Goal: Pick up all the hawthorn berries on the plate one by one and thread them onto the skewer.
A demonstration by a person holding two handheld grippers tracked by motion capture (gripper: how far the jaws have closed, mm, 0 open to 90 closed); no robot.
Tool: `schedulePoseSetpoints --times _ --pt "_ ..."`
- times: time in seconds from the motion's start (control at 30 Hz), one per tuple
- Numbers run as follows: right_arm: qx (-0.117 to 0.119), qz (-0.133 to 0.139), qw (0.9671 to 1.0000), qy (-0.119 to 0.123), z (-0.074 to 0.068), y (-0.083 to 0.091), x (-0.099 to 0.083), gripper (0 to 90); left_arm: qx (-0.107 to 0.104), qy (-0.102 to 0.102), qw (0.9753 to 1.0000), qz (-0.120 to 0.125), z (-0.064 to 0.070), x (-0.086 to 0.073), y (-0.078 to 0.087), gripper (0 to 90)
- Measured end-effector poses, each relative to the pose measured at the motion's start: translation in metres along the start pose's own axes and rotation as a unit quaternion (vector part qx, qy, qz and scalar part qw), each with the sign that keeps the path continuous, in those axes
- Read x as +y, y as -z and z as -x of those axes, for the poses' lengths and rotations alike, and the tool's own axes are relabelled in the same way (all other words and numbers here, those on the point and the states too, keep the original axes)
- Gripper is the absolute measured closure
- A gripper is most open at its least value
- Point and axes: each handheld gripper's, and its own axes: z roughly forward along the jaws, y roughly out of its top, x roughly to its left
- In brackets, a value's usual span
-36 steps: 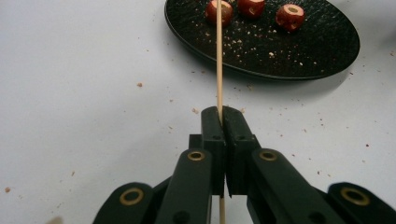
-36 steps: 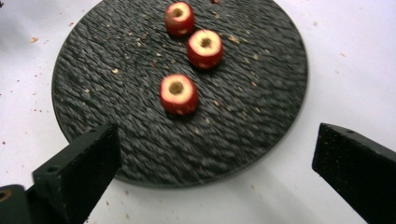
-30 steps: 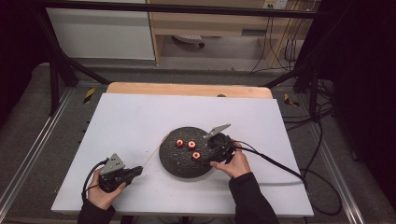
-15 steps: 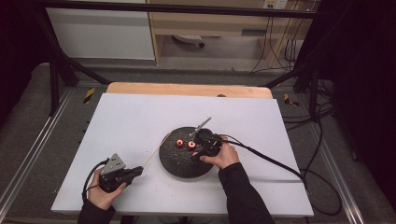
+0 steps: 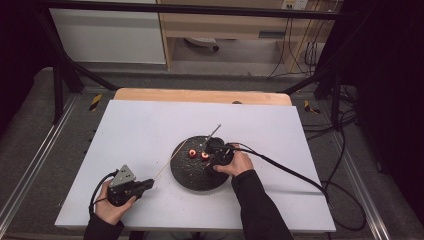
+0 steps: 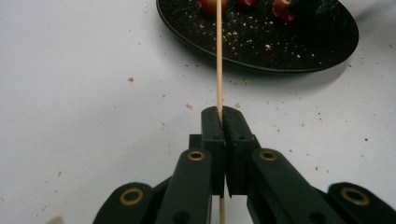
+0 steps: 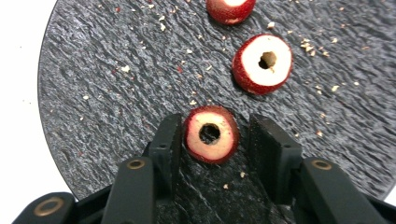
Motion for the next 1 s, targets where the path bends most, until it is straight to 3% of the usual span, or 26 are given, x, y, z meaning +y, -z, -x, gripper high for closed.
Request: schedulePoseSetpoints --times 0.43,0.63,0.87,1.0 --pt "0.01 -0.002 0.9998 -0.016 0.002 -0.001 0.001 62.1 -0.001 -0.002 1.0 0.002 0.001 0.0 0.0 87.9" --pt "0.008 0.049 0.9979 -0.041 0.0 0.017 -0.001 62.3 0.0 -0.003 1.0 0.003 0.002 0.0 0.0 87.9" --pt "0.006 0.122 0.9896 -0.076 -0.004 0.04 -0.008 62.3 0.001 -0.002 1.0 0.008 0.004 0.001 0.001 87.9" --pt "0.012 0.168 0.9805 -0.102 -0.004 0.047 -0.016 62.4 0.002 -0.002 0.9999 0.01 0.005 0.001 0.001 87.9"
